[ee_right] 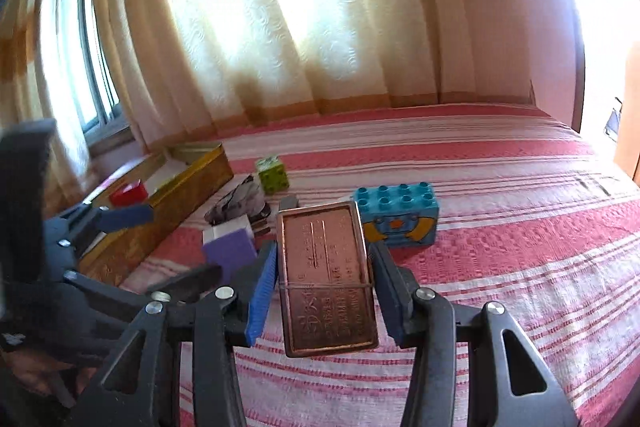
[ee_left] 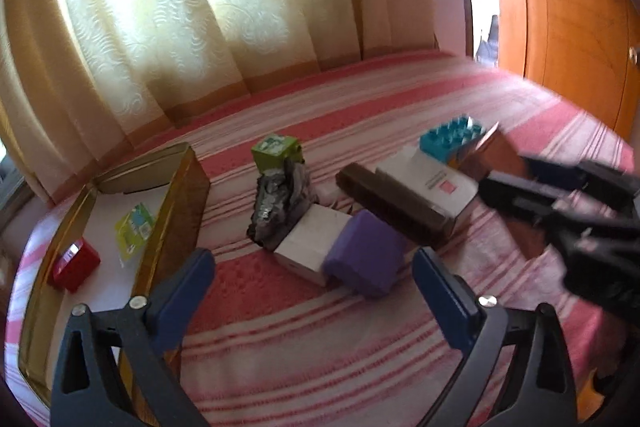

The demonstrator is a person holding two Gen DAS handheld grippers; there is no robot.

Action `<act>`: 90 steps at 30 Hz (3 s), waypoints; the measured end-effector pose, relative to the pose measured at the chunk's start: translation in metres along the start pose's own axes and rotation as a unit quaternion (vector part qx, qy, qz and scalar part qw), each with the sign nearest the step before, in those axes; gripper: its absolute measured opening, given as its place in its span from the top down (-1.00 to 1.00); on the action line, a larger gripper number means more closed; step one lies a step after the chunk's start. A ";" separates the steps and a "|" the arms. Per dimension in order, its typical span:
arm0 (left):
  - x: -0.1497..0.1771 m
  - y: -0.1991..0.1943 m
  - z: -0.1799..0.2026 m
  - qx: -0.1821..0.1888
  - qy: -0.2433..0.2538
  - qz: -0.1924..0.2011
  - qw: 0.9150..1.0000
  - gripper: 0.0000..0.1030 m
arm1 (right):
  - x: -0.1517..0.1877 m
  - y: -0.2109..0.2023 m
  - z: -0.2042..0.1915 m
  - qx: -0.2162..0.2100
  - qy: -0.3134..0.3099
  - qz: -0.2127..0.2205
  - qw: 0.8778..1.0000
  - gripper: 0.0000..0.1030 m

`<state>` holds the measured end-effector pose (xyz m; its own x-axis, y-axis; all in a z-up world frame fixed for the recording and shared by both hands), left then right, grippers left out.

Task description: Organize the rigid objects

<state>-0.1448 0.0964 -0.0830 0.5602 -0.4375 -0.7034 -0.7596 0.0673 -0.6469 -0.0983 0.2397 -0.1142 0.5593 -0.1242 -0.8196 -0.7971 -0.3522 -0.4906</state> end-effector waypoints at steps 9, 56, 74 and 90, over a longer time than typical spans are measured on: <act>0.008 0.022 0.029 0.011 0.054 -0.030 0.998 -0.59 | -0.005 0.009 0.013 0.003 0.037 -0.023 0.999 0.05; 0.010 0.014 0.009 0.052 -0.012 -0.026 0.998 -0.18 | 0.002 0.005 0.000 0.013 -0.001 -0.013 1.000 0.04; 0.008 -0.007 -0.005 0.029 -0.053 0.015 0.998 0.18 | 0.002 0.003 -0.002 0.013 -0.005 -0.007 1.000 0.04; 0.021 -0.042 -0.041 0.010 -0.147 0.110 0.983 0.18 | 0.002 -0.010 -0.005 0.004 -0.013 0.031 0.999 0.05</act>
<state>-0.1149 0.0474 -0.0586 0.4563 -0.1331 -0.8798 -0.8680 0.1512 -0.4730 -0.0884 0.2385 -0.1092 0.5029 -0.1218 -0.8557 -0.8317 -0.3378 -0.4407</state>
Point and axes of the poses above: each gripper's, at about its wrist camera, not at the fingertips, and y roughly the way its jaws point, z to its right, x to its underside, the point moved 3 cm from there along y, roughly the way its jaws point, and after that the axes turned 8 degrees about y, right-handed, at the moved point
